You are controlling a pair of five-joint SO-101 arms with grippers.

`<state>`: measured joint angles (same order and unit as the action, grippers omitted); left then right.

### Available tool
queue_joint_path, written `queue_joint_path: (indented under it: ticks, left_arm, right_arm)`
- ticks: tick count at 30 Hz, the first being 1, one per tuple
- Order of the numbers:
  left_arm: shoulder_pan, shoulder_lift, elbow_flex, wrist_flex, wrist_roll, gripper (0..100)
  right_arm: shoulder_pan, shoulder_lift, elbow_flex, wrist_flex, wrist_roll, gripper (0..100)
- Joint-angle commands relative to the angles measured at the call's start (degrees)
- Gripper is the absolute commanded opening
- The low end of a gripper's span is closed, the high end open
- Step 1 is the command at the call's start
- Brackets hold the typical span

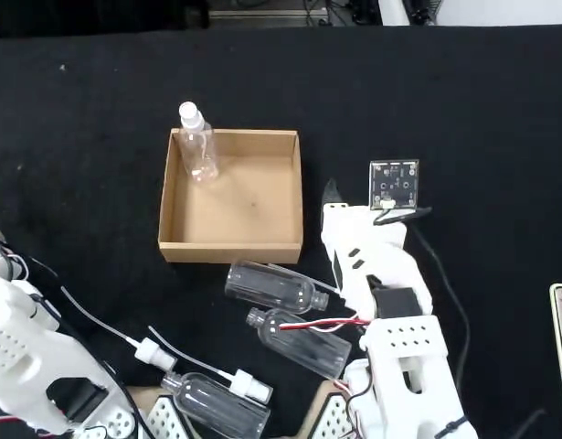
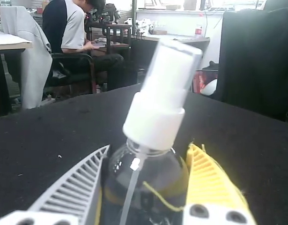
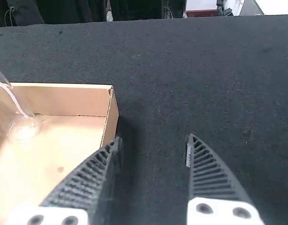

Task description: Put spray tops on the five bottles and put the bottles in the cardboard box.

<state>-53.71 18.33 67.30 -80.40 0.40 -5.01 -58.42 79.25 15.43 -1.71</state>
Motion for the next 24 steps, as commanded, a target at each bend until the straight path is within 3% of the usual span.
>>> queue_joint_path:
  ticks: [1,5,8,10,18,24]
  left_arm:
    - [0.8,-2.8,0.3,0.3,-0.4,21]
    - [0.8,-2.8,0.4,0.3,-0.4,15]
    - [1.0,-3.1,2.2,0.1,-0.4,2]
    - [2.3,-3.5,4.0,-0.2,-0.4,5]
    - [10.3,-14.8,13.8,-6.9,-0.7,3]
    - [19.1,-33.1,18.9,4.9,-0.4,3]
  right_arm:
    - [1.1,-1.0,-0.5,-1.6,0.4,19.8]
    - [1.1,-1.0,-0.5,-1.6,0.4,19.8]
    - [1.1,-1.0,-0.5,-1.6,0.4,19.8]
    - [1.1,-1.0,-0.5,-1.6,0.4,19.8]
    - [1.1,-1.0,-0.5,-1.6,0.4,19.8]
    - [1.1,-1.0,-0.4,-1.6,0.4,19.8]
